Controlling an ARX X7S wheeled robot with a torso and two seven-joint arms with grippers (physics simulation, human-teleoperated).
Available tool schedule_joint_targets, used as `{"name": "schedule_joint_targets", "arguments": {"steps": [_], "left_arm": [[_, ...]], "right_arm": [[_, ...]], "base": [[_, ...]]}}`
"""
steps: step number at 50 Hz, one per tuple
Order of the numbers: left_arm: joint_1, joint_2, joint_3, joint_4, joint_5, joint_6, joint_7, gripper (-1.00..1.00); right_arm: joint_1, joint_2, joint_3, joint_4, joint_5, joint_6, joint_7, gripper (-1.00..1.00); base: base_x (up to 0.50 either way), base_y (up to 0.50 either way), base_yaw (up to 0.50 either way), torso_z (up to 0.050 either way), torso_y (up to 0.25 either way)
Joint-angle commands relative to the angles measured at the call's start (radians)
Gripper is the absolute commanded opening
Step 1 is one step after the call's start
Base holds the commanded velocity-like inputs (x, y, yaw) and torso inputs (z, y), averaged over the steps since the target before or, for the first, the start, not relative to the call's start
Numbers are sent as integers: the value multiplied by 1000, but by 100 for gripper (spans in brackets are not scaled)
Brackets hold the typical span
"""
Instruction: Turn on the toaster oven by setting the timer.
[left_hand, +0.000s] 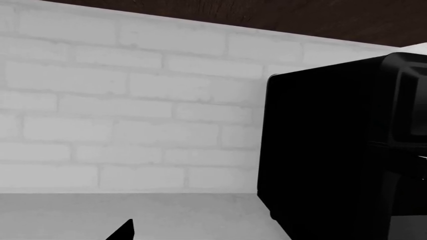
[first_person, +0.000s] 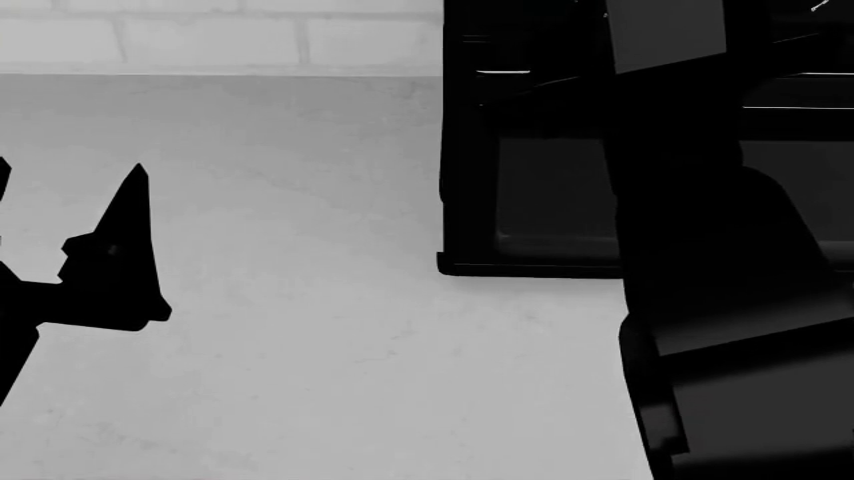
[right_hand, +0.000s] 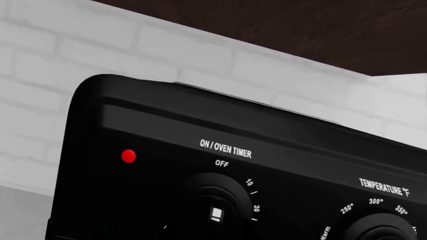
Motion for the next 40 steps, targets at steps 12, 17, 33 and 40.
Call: {"name": "schedule_joint_targets", "arguments": {"steps": [12, 17, 33, 40], "left_arm": [[-12, -6, 14, 10, -11, -10, -14, 100], [-13, -9, 20, 8, -7, -5, -14, 100], [-11, -17, 18, 19, -16, -7, -23, 100], [-10, -22, 16, 25, -22, -10, -27, 100]], "right_arm": [[36, -3, 14, -9, -25, 8, -13, -100], [47, -25, 46, -5, -14, 5, 6, -100], [58, -76, 143, -30, 18, 13, 66, -100], [57, -96, 186, -34, 33, 11, 90, -100]], "base": [[-2, 0, 0, 0, 1], [6, 1, 4, 0, 0], [10, 1, 6, 2, 0], [6, 0, 4, 2, 0]]}}
